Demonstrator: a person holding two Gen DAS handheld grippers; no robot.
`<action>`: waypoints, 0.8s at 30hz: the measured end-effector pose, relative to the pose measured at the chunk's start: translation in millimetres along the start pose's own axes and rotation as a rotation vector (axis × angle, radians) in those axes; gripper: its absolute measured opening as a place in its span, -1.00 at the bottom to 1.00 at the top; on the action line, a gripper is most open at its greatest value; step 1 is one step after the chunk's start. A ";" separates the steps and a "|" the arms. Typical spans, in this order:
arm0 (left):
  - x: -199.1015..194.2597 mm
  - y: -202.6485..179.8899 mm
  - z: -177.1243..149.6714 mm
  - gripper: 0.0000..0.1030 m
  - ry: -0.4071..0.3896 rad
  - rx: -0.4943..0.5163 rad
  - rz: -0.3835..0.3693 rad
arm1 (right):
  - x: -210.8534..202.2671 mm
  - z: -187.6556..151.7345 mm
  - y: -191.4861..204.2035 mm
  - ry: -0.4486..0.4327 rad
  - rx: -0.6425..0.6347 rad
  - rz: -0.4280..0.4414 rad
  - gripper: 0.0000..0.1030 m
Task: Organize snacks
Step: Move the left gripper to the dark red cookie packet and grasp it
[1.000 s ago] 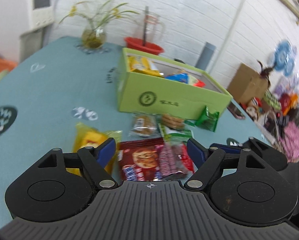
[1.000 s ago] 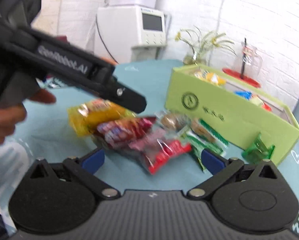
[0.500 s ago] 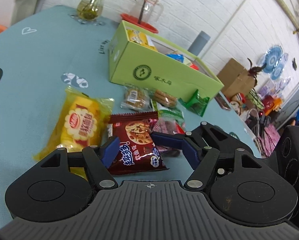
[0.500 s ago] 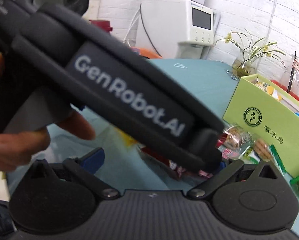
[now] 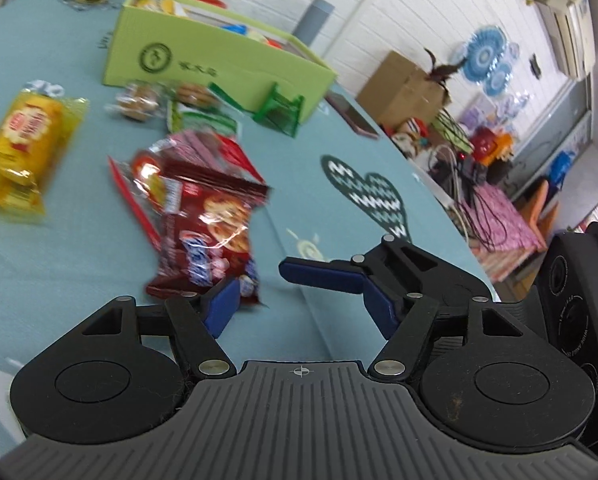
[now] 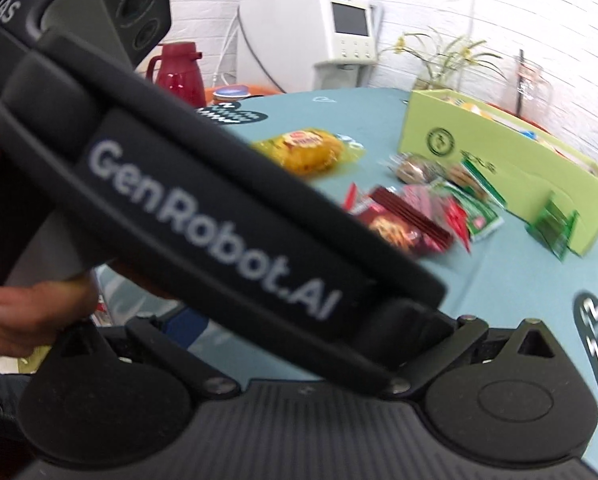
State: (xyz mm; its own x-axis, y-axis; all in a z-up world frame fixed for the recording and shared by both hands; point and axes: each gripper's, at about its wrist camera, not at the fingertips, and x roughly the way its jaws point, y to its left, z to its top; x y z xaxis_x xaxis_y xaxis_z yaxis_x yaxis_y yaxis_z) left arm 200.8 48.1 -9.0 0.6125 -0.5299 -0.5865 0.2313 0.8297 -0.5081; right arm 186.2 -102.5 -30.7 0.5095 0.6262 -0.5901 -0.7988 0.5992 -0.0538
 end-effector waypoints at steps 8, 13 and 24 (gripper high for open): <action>-37.0 8.4 17.1 0.31 -0.160 -0.005 0.124 | -21.1 -5.5 -23.5 -0.050 0.159 -0.033 0.99; -18.6 32.7 14.9 0.26 -0.074 -0.063 0.165 | -5.7 0.2 -18.1 -0.040 0.173 -0.020 0.99; -4.7 28.0 -0.6 -0.62 -0.037 -0.020 0.186 | 28.0 17.0 -10.2 -0.024 0.094 0.001 0.37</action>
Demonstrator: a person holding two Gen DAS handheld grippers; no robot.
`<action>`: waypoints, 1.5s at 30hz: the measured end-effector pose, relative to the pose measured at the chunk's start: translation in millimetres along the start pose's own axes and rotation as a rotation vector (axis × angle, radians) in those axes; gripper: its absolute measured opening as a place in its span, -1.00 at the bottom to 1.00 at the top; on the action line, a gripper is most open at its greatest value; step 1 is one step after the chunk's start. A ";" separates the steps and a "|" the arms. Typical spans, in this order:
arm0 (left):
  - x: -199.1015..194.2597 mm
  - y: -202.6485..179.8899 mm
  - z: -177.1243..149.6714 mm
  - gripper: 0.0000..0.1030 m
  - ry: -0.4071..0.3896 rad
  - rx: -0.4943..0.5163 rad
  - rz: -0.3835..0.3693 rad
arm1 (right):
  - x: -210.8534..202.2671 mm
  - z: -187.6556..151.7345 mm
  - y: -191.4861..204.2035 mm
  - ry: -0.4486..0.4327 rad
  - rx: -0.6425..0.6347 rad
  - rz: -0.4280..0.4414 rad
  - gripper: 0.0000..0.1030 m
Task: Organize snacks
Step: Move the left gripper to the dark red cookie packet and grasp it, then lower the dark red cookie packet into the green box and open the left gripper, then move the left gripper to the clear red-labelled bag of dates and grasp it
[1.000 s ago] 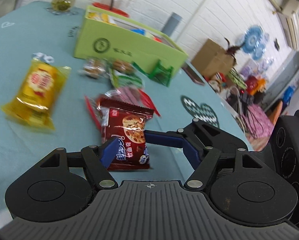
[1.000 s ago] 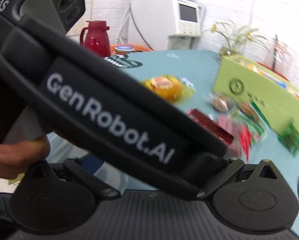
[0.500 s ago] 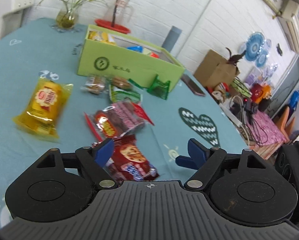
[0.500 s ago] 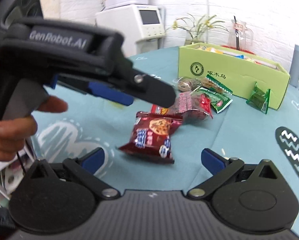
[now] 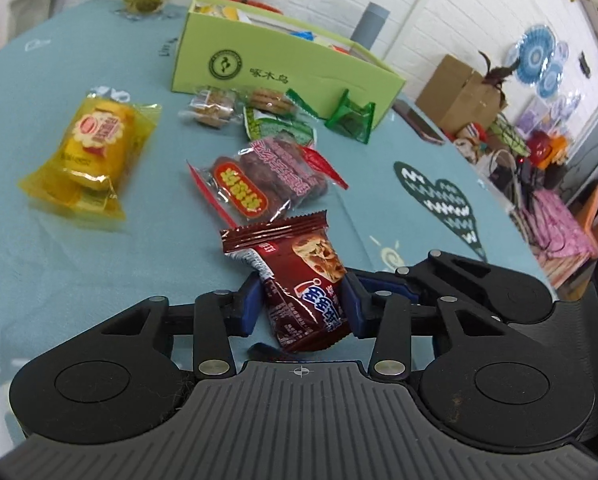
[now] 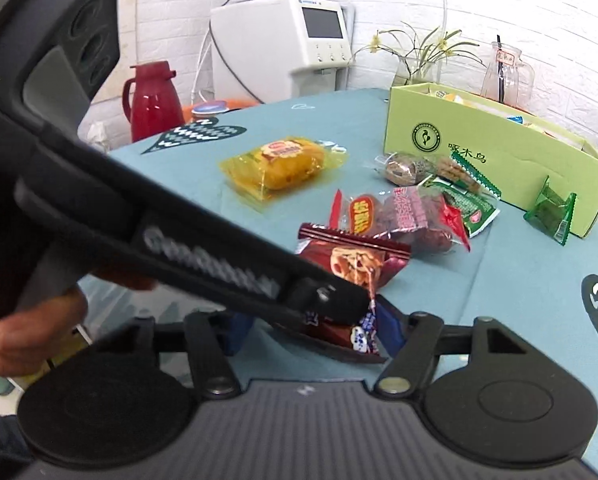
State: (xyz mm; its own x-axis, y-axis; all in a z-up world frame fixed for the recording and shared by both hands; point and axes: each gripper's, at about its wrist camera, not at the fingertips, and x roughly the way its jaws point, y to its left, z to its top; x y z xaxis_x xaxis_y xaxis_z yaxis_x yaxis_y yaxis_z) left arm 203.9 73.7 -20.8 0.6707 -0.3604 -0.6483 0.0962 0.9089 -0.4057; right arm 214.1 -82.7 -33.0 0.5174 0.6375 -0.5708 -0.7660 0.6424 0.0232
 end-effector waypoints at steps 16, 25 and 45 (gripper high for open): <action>55.8 -46.5 202.7 -0.62 -0.155 0.144 -0.078 | 29.4 131.8 -132.7 -0.174 -0.075 -0.213 0.41; 187.0 -61.4 281.0 -0.61 -0.064 0.156 -0.070 | 92.3 151.7 -252.9 -0.087 0.101 -0.280 0.40; 136.6 -72.2 238.5 0.17 -0.122 0.177 -0.022 | 33.2 112.1 -213.4 -0.189 0.087 -0.340 0.81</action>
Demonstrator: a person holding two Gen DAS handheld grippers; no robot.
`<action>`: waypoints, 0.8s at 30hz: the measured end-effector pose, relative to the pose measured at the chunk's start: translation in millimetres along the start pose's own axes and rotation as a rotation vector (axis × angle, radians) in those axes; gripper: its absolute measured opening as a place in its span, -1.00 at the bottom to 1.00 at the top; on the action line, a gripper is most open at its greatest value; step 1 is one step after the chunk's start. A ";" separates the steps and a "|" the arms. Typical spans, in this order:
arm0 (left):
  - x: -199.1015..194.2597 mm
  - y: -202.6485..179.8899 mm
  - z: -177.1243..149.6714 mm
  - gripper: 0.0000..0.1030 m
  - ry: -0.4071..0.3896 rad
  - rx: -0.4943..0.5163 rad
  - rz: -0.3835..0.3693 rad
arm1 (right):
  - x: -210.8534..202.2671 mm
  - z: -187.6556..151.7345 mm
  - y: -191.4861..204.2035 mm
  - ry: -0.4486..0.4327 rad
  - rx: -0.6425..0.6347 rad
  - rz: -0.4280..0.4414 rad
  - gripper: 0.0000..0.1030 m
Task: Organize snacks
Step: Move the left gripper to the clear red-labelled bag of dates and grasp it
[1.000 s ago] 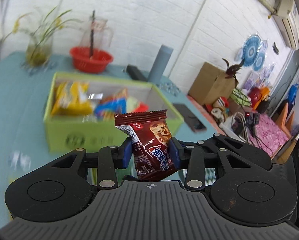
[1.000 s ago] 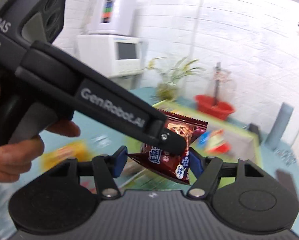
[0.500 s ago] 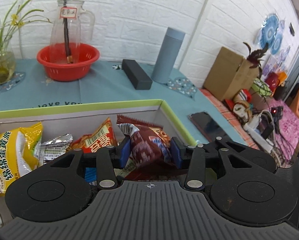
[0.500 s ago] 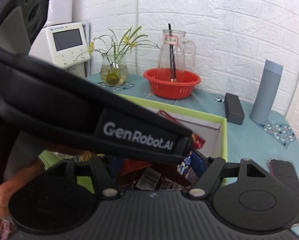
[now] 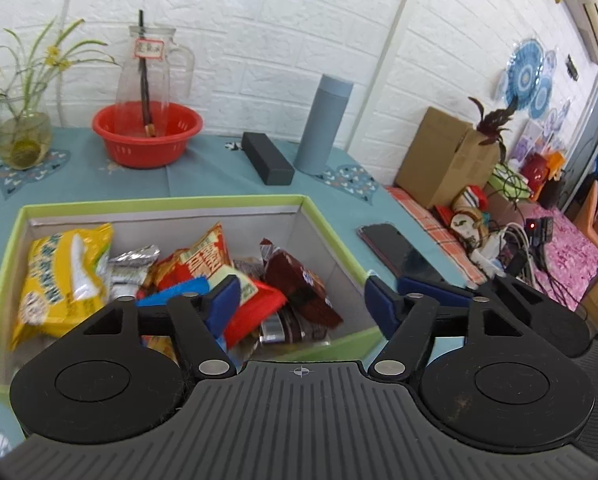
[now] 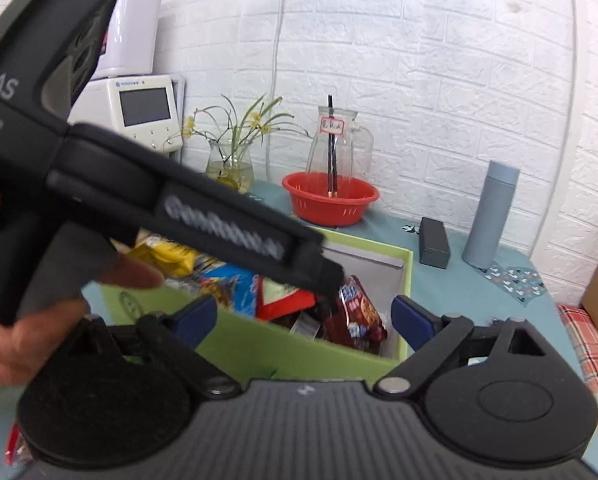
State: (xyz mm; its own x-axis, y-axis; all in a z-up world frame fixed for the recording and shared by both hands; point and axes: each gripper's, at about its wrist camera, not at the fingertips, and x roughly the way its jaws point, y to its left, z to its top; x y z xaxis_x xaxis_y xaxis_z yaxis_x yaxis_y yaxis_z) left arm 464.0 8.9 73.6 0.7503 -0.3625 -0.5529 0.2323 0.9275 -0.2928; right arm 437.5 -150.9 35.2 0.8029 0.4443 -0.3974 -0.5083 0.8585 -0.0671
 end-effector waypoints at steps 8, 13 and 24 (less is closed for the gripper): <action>-111.8 28.0 -84.2 0.58 -0.118 -0.148 0.055 | -76.2 -70.0 56.8 0.022 0.126 0.088 0.81; -157.2 39.3 -156.6 0.58 -0.082 -0.229 0.126 | -88.5 -94.5 106.0 0.097 0.064 0.157 0.81; -152.8 37.9 -166.7 0.52 -0.067 -0.093 0.119 | -80.7 -105.8 154.3 0.198 0.014 0.271 0.81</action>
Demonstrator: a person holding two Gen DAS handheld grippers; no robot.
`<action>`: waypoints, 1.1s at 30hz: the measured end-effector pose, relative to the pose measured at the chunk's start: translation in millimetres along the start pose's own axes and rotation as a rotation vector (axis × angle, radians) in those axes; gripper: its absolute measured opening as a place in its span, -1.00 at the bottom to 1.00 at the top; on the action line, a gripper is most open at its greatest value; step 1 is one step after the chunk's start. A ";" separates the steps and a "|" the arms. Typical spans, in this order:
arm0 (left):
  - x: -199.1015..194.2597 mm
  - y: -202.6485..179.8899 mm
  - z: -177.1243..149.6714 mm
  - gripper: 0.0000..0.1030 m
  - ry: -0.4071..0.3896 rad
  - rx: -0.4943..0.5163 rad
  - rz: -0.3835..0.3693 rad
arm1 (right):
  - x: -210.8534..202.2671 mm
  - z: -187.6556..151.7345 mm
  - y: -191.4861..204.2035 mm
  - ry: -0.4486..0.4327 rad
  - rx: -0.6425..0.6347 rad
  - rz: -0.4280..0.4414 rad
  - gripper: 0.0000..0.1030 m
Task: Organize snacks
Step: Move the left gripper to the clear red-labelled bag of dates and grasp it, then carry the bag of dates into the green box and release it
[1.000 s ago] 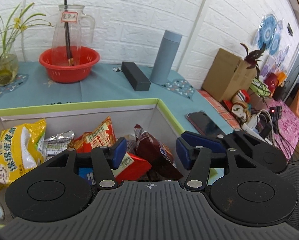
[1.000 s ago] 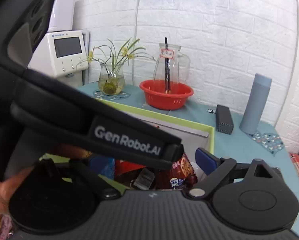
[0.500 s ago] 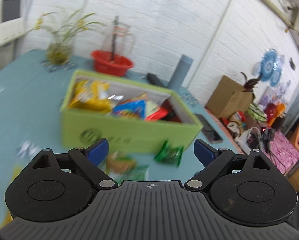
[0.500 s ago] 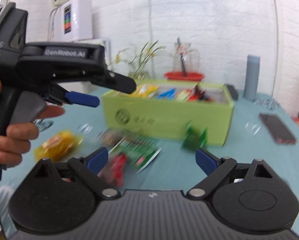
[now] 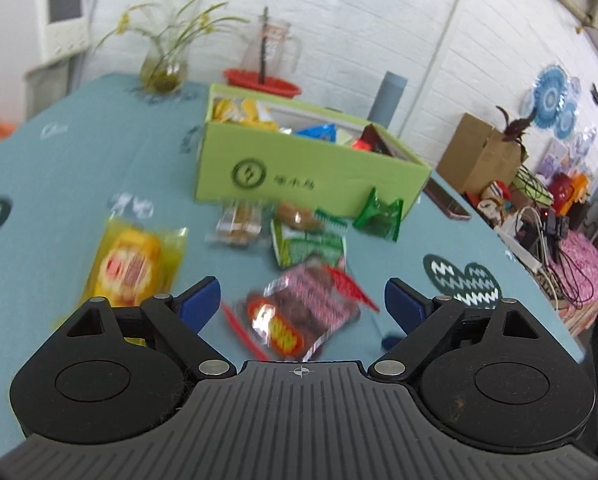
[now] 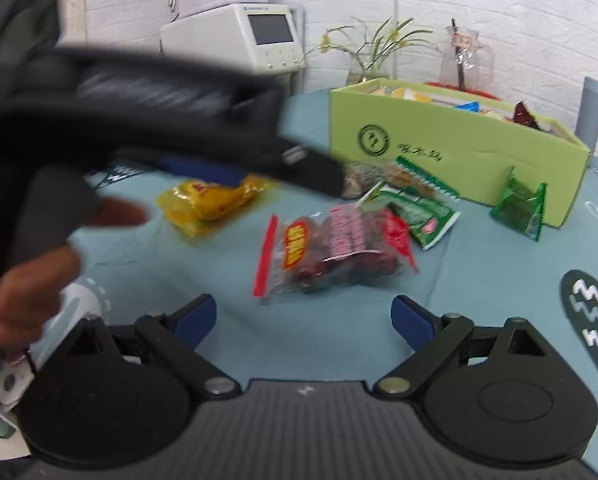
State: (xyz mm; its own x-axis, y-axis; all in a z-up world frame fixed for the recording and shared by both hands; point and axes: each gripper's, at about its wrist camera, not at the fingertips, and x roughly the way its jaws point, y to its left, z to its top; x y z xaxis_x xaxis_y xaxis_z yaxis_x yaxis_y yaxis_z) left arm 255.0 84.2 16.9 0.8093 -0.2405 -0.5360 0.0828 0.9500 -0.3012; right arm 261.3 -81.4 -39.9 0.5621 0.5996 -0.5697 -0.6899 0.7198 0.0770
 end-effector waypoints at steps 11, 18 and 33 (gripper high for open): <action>72.0 26.7 11.4 0.32 0.205 -0.046 -0.093 | 28.5 12.5 2.3 0.059 -0.084 0.005 0.81; 43.2 1.6 -11.8 0.29 0.272 -0.009 -0.238 | 10.5 0.0 -4.0 0.049 -0.065 0.013 0.81; 29.9 -22.1 -37.6 0.00 0.215 -0.001 -0.138 | -19.3 -20.8 -11.1 0.001 -0.021 -0.016 0.56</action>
State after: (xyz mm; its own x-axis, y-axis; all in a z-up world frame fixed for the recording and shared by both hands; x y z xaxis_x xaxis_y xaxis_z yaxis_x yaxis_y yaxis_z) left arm 255.5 48.5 -22.2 0.6478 -0.4052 -0.6452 0.1833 0.9049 -0.3842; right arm 248.7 -108.2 -46.8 0.5728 0.5875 -0.5716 -0.6901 0.7219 0.0504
